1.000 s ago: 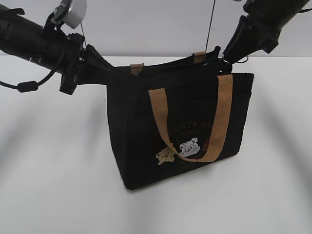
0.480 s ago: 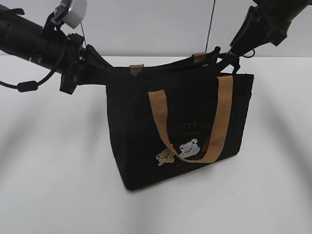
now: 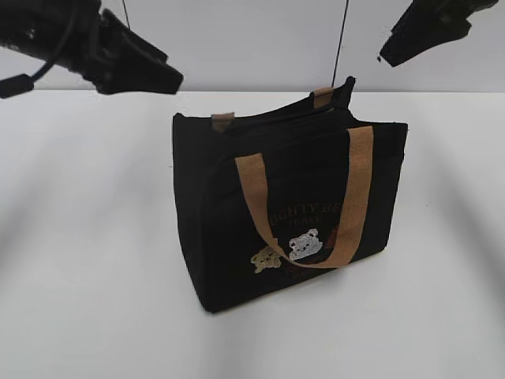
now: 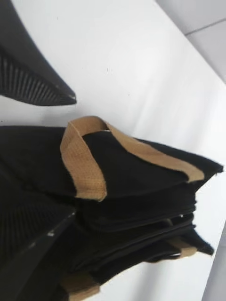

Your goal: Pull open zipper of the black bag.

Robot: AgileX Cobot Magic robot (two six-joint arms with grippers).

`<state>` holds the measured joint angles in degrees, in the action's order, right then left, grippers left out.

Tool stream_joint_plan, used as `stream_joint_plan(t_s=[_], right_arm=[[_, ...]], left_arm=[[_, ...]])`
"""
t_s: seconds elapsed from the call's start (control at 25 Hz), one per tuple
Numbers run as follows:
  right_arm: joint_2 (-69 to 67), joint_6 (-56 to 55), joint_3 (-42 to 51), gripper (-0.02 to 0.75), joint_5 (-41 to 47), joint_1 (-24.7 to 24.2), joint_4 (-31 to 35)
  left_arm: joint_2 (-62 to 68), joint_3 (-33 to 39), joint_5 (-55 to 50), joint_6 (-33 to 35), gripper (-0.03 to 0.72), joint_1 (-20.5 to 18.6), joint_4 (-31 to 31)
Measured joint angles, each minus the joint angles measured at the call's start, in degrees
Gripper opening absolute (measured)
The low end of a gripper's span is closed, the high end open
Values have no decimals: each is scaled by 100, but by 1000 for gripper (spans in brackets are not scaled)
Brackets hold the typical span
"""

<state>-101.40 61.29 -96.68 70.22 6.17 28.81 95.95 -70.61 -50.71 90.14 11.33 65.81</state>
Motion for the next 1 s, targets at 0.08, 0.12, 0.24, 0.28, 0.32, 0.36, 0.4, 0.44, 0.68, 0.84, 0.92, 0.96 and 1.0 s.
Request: stream_joint_plan(t_s=[0.08, 0.12, 0.24, 0.28, 0.32, 0.36, 0.4, 0.44, 0.68, 0.84, 0.92, 0.96, 1.0], right_arm=[[111, -607, 0, 435, 0, 0, -23], [175, -928, 0, 436, 0, 0, -58], [375, -1730, 0, 437, 0, 0, -307], [458, -1915, 0, 438, 0, 0, -443], [551, -2130, 0, 438, 0, 0, -609], [636, -2362, 0, 438, 0, 0, -755], [745, -2624, 0, 438, 0, 0, -949], [862, -2857, 0, 438, 0, 0, -1150], [1573, -3740, 0, 417, 0, 0, -1832], [2067, -3869, 345, 412, -12, 0, -1846], [2402, -3941, 858, 410, -18, 0, -1846], [2630, -3976, 1130, 410, -23, 0, -1846], [2905, -3999, 1491, 409, -23, 0, -1846]], left_arm=[[-405, 0, 360, -669, 500, 0, -398], [-617, 0, 654, -1177, 501, 0, -706], [-1182, 0, 1367, -3033, 504, -27, -1946], [-1357, 0, 1473, -3737, 503, -61, -2433], [-1495, 0, 1497, -4442, 501, -112, -2914], [-1643, 0, 1455, -5015, 494, -168, -3308], [-1770, 0, 1352, -5683, 486, -238, -3757], [-1863, 0, 1174, -6308, 478, -297, -4190], [-2174, 0, -632, -8184, 462, -550, -6035], [-2446, 301, -1292, -8327, 461, -550, -6331], [-2742, 727, -1298, -8448, 461, -550, -6395], [-2957, 999, -1270, -8533, 460, -550, -6423], [-3169, 1240, -1224, -8617, 459, -550, -6448]])
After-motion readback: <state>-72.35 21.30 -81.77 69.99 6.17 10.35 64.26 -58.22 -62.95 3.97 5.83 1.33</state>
